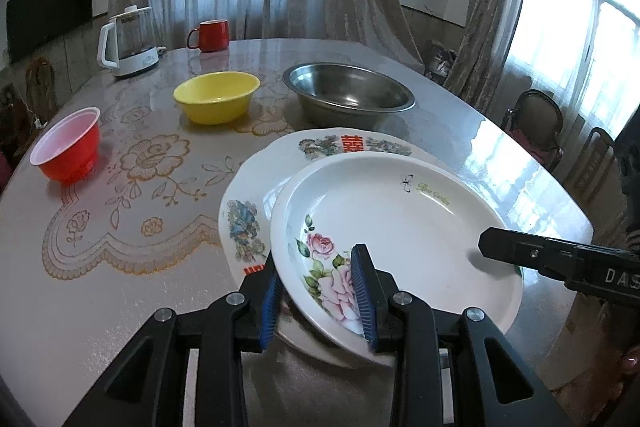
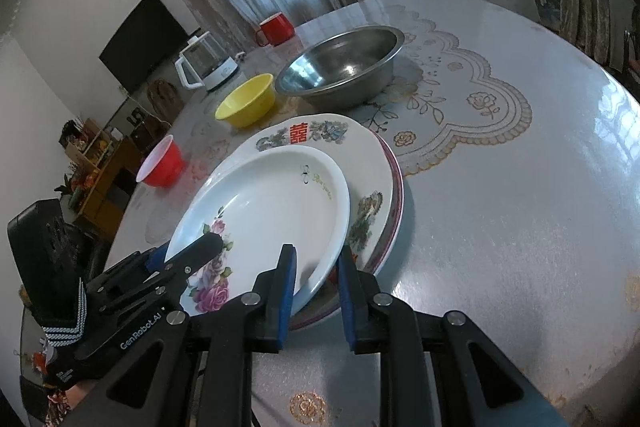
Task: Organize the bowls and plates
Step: 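Lower the rose-print plate onto the red-print plate in the stack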
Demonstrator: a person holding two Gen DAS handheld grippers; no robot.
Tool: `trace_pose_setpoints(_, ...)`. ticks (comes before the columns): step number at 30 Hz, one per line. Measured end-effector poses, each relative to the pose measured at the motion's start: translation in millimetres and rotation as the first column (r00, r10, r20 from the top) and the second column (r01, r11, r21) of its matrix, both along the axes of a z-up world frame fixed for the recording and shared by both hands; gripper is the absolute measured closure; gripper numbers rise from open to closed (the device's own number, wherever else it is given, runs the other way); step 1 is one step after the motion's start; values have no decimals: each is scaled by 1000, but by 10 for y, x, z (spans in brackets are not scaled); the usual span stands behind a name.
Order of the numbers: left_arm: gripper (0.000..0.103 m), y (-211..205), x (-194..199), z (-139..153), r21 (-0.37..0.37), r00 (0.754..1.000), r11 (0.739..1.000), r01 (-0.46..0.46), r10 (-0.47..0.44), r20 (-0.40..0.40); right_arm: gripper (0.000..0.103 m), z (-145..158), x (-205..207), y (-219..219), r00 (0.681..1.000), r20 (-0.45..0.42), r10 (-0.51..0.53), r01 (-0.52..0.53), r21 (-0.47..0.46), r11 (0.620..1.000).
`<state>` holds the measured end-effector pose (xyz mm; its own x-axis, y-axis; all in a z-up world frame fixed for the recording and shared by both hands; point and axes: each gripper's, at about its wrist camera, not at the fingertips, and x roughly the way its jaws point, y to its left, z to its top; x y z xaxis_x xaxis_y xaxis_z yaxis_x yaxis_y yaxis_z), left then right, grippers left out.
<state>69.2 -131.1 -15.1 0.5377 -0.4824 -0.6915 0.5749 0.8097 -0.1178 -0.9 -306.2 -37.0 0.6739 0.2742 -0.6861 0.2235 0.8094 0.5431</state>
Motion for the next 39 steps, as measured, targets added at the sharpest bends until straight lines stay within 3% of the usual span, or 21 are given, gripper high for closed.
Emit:
trace_pose_setpoints(8, 69, -14, 58, -2, 18, 1000, 1000, -15, 15, 9, 81, -2, 172, 41, 999, -41, 12, -14, -51, 999)
trace_pose_setpoints(13, 69, -44, 85, 5, 33, 1000, 999, -23, 23, 4, 76, 17, 226, 25, 997, -70, 20, -22, -35, 999)
trace_pose_setpoints(31, 66, -112, 150, 10, 71, 998, 996, -58, 57, 14, 74, 54, 452, 194, 990, -116, 82, -110, -260, 959)
trace_pose_setpoints(39, 65, -138, 108, -3, 85, 998, 995, -54, 53, 17, 74, 111, 413, 61, 993, -103, 52, -73, -209, 975)
